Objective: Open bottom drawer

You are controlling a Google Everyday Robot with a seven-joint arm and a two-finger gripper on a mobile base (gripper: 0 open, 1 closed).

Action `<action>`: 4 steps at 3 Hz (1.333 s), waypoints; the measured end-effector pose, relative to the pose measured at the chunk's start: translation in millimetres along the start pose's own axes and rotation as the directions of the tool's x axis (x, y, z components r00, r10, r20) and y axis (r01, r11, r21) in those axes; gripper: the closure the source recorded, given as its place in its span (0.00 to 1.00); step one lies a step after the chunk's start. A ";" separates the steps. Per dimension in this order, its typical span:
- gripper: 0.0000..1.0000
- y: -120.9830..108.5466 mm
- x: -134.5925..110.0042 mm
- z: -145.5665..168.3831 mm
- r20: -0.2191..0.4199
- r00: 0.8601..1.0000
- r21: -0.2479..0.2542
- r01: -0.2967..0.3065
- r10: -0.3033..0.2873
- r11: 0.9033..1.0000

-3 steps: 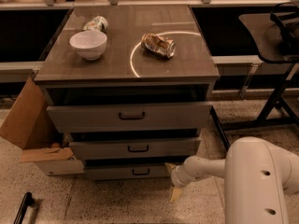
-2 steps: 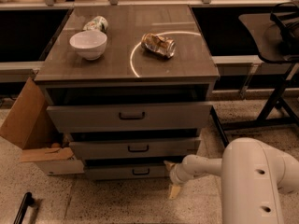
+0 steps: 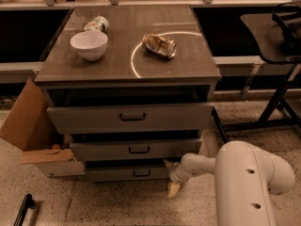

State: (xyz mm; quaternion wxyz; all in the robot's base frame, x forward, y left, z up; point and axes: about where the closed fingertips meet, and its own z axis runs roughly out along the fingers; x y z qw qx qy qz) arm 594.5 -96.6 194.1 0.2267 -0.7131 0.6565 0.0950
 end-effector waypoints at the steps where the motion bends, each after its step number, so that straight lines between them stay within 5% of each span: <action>1: 0.00 -6.3 5.8 12.6 -0.003 1.000 -0.015 -0.010 0.010 1.000; 2: 0.00 -12.3 11.3 25.5 -0.013 1.000 -0.033 -0.020 0.020 0.999; 4: 0.42 6.6 16.7 25.9 -0.024 1.000 -0.056 -0.010 0.009 0.998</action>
Offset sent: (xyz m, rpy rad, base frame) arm 0.0314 -0.0002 -0.0353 -0.0264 0.0537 -0.0132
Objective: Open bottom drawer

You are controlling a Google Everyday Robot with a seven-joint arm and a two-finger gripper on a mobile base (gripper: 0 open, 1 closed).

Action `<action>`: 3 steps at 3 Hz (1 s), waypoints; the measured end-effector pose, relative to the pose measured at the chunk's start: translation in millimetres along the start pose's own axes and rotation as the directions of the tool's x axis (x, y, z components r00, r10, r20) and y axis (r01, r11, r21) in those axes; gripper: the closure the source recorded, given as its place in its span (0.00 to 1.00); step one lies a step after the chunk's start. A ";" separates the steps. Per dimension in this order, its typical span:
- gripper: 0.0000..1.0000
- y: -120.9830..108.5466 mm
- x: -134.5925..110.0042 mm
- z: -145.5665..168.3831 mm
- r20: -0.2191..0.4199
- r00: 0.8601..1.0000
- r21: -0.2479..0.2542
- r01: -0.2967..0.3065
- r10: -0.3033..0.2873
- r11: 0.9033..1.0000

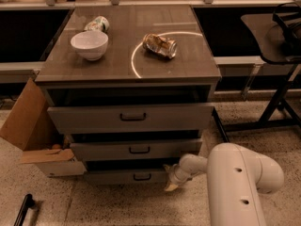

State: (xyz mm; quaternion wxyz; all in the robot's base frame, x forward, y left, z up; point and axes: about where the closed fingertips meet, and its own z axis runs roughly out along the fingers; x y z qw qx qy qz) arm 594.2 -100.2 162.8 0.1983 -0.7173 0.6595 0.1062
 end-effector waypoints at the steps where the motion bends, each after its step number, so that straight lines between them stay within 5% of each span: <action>1: 0.65 31.7 -1.2 -17.4 0.025 1.000 0.011 0.003 -0.003 1.000; 2: 0.89 70.4 -3.1 -31.3 0.094 0.995 0.007 -0.016 0.016 1.000; 3: 1.00 101.2 -12.0 -29.4 0.173 0.985 -0.029 -0.021 0.026 0.999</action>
Offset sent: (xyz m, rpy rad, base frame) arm -0.1240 -0.0287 0.0347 0.1972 0.0170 -0.0140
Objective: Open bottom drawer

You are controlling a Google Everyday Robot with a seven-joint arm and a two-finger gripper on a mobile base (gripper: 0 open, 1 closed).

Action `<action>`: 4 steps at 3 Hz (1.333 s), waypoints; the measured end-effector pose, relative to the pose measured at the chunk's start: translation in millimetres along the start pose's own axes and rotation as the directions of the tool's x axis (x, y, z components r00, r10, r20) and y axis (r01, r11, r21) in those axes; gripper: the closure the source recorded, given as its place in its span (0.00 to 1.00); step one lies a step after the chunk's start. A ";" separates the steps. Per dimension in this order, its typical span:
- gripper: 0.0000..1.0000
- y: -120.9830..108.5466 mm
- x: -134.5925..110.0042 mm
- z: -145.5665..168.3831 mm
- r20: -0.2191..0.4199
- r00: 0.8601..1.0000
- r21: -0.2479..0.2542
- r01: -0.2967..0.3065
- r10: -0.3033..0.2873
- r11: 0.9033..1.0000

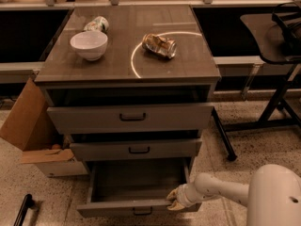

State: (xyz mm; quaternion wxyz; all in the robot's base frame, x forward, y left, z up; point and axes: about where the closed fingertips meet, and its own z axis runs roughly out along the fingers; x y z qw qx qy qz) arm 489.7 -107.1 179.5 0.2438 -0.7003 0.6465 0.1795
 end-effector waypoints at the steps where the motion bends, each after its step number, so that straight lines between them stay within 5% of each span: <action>1: 1.00 14.6 -6.6 4.7 0.049 0.999 -0.028 0.004 -0.002 1.000; 4: 1.00 14.9 -6.3 3.3 0.049 0.999 -0.028 0.004 -0.002 1.000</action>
Offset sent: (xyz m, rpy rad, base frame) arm -0.0487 0.0243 0.0092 0.1683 0.0596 0.1155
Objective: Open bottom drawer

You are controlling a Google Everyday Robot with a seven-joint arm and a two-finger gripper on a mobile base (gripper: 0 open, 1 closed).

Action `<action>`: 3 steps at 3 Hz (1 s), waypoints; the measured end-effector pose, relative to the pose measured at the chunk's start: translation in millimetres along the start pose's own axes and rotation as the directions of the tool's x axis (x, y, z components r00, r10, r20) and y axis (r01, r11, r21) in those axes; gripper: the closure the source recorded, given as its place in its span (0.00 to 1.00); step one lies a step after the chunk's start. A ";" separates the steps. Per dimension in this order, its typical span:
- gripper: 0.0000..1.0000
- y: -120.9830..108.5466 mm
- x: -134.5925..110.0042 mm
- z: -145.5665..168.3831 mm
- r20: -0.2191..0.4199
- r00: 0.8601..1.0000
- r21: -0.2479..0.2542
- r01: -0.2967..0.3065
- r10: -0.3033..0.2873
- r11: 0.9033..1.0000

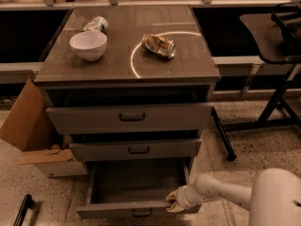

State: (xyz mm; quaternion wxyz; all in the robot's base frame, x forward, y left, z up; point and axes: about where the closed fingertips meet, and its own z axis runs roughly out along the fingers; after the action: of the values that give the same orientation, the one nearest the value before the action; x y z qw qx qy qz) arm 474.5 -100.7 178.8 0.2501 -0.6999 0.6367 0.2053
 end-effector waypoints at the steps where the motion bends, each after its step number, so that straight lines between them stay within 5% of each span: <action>1: 0.82 0.3 0.6 -0.4 0.000 1.000 0.000 0.000 0.000 1.000; 3: 0.28 0.4 0.6 -0.5 0.000 1.000 0.000 0.000 0.000 1.000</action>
Offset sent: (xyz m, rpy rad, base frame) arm -0.0002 -0.0007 0.0000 0.0000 0.0000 0.0000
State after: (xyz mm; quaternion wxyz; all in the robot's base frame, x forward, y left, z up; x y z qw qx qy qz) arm 474.2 -101.5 178.7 0.2501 -0.6999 0.6367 0.2054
